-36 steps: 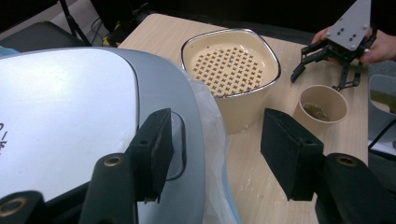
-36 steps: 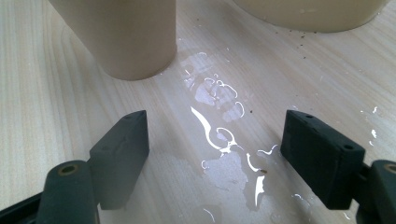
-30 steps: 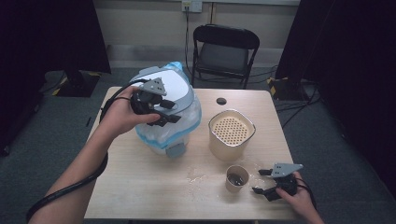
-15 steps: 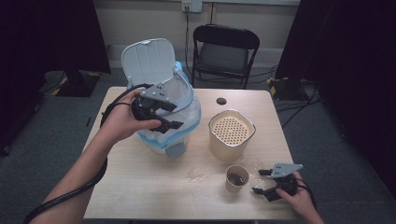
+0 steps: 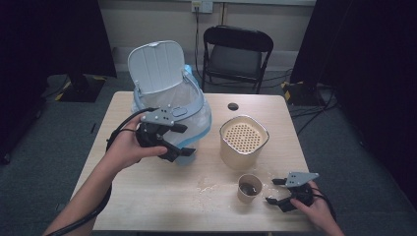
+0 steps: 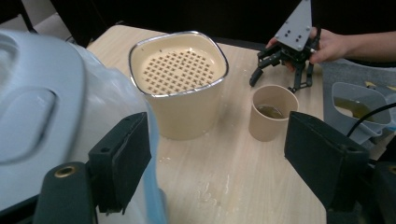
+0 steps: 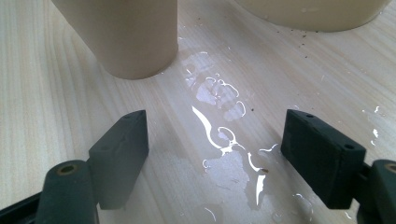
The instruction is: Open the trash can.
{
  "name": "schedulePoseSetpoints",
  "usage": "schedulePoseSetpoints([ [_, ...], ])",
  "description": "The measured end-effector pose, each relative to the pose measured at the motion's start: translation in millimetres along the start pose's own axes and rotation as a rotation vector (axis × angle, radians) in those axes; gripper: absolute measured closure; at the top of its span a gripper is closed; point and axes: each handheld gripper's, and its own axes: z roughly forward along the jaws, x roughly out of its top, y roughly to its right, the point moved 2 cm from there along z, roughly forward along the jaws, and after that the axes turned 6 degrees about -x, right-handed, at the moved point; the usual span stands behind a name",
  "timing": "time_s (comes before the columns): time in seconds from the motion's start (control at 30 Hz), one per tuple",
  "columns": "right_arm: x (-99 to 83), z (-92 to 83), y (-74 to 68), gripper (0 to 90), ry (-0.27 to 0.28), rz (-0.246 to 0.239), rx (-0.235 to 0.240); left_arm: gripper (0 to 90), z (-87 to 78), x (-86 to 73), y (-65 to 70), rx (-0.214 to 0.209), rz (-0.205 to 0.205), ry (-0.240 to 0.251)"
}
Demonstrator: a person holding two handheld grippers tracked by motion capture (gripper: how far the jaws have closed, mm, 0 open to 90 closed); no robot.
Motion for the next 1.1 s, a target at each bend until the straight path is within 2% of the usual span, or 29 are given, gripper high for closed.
schedulePoseSetpoints([
  [0.03, 0.0, 0.0, -0.3, 22.1, -0.001, -0.001, -0.007, 22.2, 4.4, -7.5, 1.9, -0.006, -0.002, 0.002],
  [0.27, 0.0, -0.1, -1.0, 22.1, -0.002, 0.007, -0.014, 21.5, 14.9, -25.6, 6.3, -0.03, -0.019, 0.023],
  [0.63, -0.1, -0.2, -1.1, 21.5, -0.005, 0.012, -0.018, 21.1, 27.9, -49.0, 15.2, -0.048, -0.017, -0.015],
  [0.87, -0.1, -0.1, -1.2, 21.5, -0.004, 0.011, -0.018, 20.6, 41.9, -70.2, 20.2, -0.072, -0.033, -0.043],
  [0.93, -0.1, -0.2, -1.2, 21.5, -0.004, 0.011, -0.018, 20.6, 46.0, -76.9, 21.2, -0.078, -0.048, -0.044],
  [1.07, -0.1, -0.1, -1.9, 20.6, -0.004, 0.013, -0.017, 20.6, 52.5, -90.9, 20.8, -0.077, -0.052, -0.075],
  [1.1, 0.0, -0.1, -2.0, 20.5, -0.004, 0.014, -0.017, 20.6, 54.4, -95.0, 20.9, -0.082, -0.067, -0.068],
])
